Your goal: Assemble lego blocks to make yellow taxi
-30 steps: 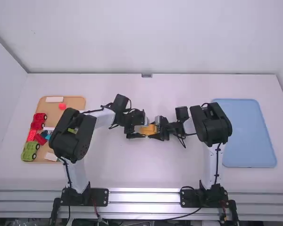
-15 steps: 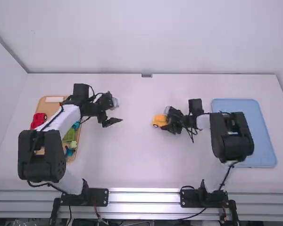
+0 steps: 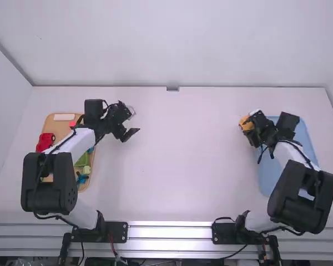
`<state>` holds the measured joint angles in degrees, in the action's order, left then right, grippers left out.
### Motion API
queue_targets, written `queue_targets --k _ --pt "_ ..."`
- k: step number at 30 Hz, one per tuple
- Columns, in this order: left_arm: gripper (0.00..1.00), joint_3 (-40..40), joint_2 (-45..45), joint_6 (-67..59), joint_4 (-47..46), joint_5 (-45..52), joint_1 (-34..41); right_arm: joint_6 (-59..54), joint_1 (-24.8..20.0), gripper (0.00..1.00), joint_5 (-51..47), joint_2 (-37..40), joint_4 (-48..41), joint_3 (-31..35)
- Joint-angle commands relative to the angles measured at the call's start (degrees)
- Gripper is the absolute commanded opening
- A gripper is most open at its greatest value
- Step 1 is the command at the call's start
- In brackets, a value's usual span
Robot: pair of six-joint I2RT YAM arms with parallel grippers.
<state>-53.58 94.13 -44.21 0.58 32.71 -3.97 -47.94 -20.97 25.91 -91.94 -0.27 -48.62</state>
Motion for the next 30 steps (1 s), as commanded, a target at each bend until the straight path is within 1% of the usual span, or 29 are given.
queue_targets --k 1,3,6,8,12,13,15,18,19,20,21,22,23,25,30 --pt "0.99 2.93 -0.31 15.10 5.77 -8.24 -0.09 9.27 -4.28 0.48 0.46 -0.72 1.90 -0.15" --pt "0.99 5.79 -0.31 21.99 13.11 -12.85 0.42 13.66 -7.91 0.48 -1.57 -2.86 5.18 -0.15" --pt "0.99 8.28 -0.50 27.67 18.47 -16.44 0.48 18.45 -10.67 0.48 -3.34 -5.31 8.46 -0.17" --pt "0.99 9.79 -0.50 32.30 21.33 -20.50 0.20 22.88 -12.87 0.49 -4.96 -8.09 11.13 -0.17" --pt "0.99 10.27 -0.50 38.93 21.97 -27.19 0.55 26.95 -14.99 0.53 -5.29 -12.17 14.25 -0.22" --pt "0.99 10.25 -0.50 41.59 21.99 -29.66 0.59 27.15 -15.67 0.57 -5.44 -13.90 15.50 -0.22" --pt "0.99 10.08 -0.50 43.15 21.81 -30.88 0.57 27.19 -16.22 0.61 -5.46 -15.28 16.41 -0.22" --pt "0.99 9.66 -1.20 43.19 19.47 -30.67 0.59 27.19 -16.63 0.70 -5.66 -15.74 16.06 -0.22" --pt "0.99 9.31 -1.97 43.19 17.31 -30.69 0.59 27.96 -16.65 0.76 -7.23 -15.56 15.87 -0.22" --pt "0.99 9.16 -2.34 43.17 16.31 -30.69 0.59 28.98 -16.61 0.79 -8.72 -15.54 15.89 -0.22" --pt "0.99 9.01 -3.19 43.17 14.97 -30.95 0.59 30.62 -16.31 0.85 -11.43 -15.52 15.89 -0.22" --pt "0.99 9.01 -3.19 43.17 14.97 -30.95 0.59 30.62 -16.31 0.85 -11.43 -15.52 15.89 -0.22" --pt "0.99 9.03 -4.20 43.47 14.23 -31.63 0.59 31.71 -15.93 0.91 -14.58 -15.52 15.21 -0.22" --pt "0.99 9.05 -6.21 43.52 12.68 -32.94 0.90 31.56 -14.97 0.99 -17.14 -14.84 13.05 -0.22" --pt "0.99 10.23 -12.44 43.19 10.54 -37.53 2.93 31.45 -11.47 0.99 -23.15 -10.86 9.33 -0.22"
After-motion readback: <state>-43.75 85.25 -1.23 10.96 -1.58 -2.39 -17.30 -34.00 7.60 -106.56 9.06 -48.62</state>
